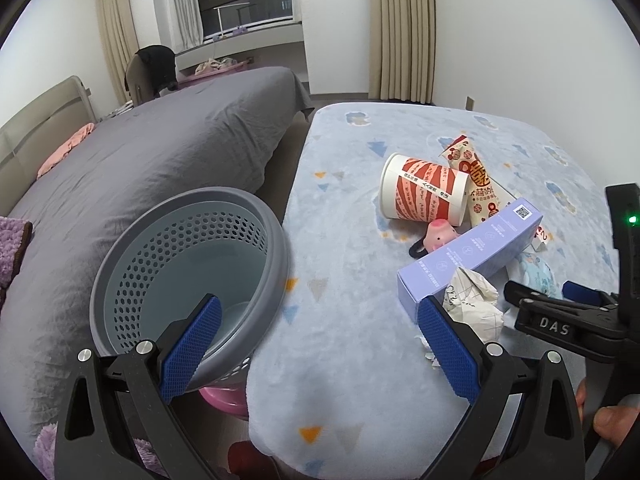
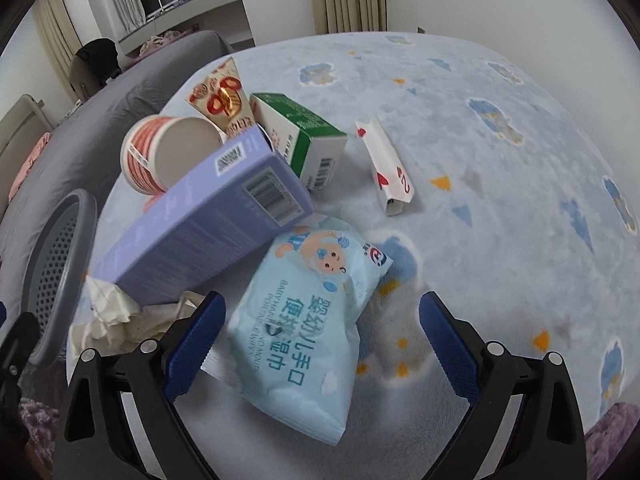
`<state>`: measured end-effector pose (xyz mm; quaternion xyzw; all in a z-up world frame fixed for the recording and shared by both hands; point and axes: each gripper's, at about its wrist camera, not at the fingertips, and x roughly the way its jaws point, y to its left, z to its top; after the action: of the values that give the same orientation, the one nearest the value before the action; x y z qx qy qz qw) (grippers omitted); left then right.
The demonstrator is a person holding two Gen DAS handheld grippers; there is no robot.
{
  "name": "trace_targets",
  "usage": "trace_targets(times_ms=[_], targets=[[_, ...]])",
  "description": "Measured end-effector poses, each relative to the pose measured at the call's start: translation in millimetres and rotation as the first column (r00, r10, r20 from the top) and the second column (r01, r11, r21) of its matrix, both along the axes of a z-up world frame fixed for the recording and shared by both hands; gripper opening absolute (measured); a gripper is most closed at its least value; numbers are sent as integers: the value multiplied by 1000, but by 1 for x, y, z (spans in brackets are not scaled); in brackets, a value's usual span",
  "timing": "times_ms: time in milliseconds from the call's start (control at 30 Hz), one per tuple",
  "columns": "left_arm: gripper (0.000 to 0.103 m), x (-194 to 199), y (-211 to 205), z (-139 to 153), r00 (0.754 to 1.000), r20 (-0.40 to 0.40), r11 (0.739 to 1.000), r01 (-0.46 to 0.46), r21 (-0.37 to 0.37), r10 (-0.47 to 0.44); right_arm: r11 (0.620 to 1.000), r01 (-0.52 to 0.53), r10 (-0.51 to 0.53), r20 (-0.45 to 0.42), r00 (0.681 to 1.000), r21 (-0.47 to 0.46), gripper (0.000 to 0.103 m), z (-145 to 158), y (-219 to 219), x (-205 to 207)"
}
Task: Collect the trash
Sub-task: 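Grasp the blue wet-wipe pack with the right tool while the left tool grasps the crumpled white paper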
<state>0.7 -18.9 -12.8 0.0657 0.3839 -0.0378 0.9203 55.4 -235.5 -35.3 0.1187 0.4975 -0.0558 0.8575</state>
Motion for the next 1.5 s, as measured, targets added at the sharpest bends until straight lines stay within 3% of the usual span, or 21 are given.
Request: trace_targets(times_ms=[100, 167, 200, 233, 333, 667, 933, 1333, 1500], targets=[[97, 1, -2, -1, 1000, -4, 1000, 9, -4, -9, 1000, -9, 9, 8, 1000, 17, 90, -1, -2, -2], [97, 1, -4, -2, 1000, -7, 1000, 16, -4, -16, 999, -24, 24, 5, 1000, 27, 75, -2, -2, -2], [97, 1, -5, -2, 1000, -7, 1000, 18, -3, -18, 999, -31, 31, -3, 1000, 25, 62, -3, -2, -2], [97, 1, -6, -3, 1000, -5, 1000, 21, -2, -21, 1000, -29, 29, 1, 1000, 10, 55, -2, -1, -3], [97, -1, -9, -3, 1000, 2, 1000, 31, -2, -31, 998, -34, 34, 17, 999, 51, 47, -1, -8, -7], [97, -16, -24, -5, 996, 20, 996, 86, -13, -85, 996, -15, 9, 67, 998, 88, 45, 15, -36, -44], [97, -30, -54, -18, 991, -20, 989, 128, -68, -130, 994, -13, 1, 105, 995, 111, 45, 22, -57, -68], [96, 1, -75, -50, 997, -78, 996, 14, -84, -21, 984, -29, 6, 129, 992, 178, 45, 18, -73, -71], [92, 10, -84, -55, 997, -72, 997, 3, -74, -8, 981, -35, 10, 129, 992, 191, 45, 16, -78, -70]])
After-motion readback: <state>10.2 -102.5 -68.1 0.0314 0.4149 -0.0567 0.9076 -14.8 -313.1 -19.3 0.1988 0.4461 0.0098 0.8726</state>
